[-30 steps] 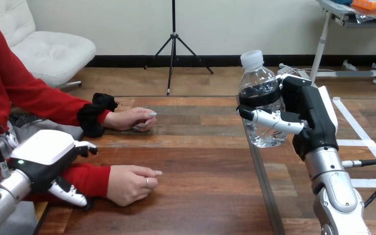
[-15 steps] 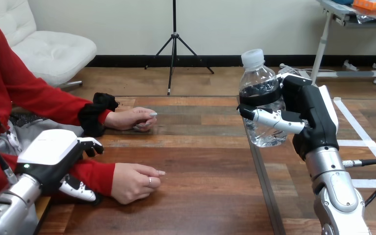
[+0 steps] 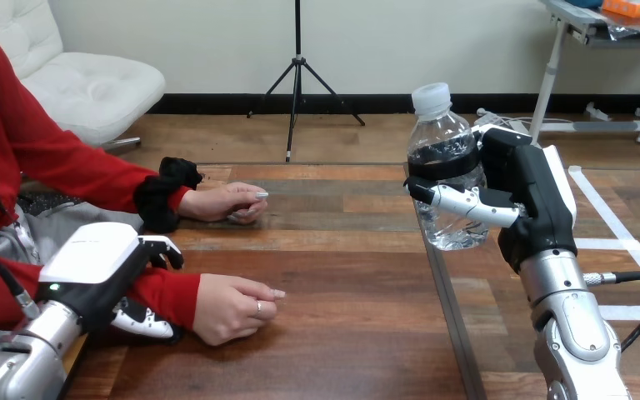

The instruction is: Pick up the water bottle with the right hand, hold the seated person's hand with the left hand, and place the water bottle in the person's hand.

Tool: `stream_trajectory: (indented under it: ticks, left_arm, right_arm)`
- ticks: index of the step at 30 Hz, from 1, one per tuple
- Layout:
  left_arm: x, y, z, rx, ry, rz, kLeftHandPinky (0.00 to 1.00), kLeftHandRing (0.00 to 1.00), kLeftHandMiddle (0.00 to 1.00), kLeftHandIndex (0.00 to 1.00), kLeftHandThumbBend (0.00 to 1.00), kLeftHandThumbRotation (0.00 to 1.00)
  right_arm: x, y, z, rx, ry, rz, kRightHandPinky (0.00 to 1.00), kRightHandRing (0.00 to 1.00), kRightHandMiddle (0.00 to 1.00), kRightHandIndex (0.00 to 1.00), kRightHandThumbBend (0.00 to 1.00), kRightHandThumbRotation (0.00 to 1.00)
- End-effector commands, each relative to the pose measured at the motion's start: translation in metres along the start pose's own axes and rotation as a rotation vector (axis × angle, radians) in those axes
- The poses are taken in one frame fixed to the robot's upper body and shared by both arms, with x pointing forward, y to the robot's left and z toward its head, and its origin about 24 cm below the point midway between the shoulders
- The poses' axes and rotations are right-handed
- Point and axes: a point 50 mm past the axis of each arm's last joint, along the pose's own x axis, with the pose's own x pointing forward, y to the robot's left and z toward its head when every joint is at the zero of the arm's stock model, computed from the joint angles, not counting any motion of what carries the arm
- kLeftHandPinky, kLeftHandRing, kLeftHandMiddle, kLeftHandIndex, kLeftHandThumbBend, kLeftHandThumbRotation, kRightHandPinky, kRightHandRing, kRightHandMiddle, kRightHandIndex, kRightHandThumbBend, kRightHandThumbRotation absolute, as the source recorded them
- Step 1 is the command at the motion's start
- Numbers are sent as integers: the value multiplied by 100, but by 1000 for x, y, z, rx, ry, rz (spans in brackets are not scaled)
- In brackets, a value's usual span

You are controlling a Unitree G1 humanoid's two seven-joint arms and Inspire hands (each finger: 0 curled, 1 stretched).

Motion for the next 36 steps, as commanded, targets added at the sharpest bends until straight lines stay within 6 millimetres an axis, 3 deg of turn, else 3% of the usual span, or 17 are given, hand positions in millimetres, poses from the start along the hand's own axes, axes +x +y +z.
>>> stream_trajectory:
  ticks: [1,36]
  left_arm:
    - [20,0,27,-42,-83,37,47,51,57,59,85,21]
    - [25,0,36,-80,-117,4,43,46,50,51,76,15]
  right_arm:
    - [15,0,30,6,-132,-9,5,9,16,19,65,0]
    - [21,5,30,47,-133,16,3,7,14,18,64,0]
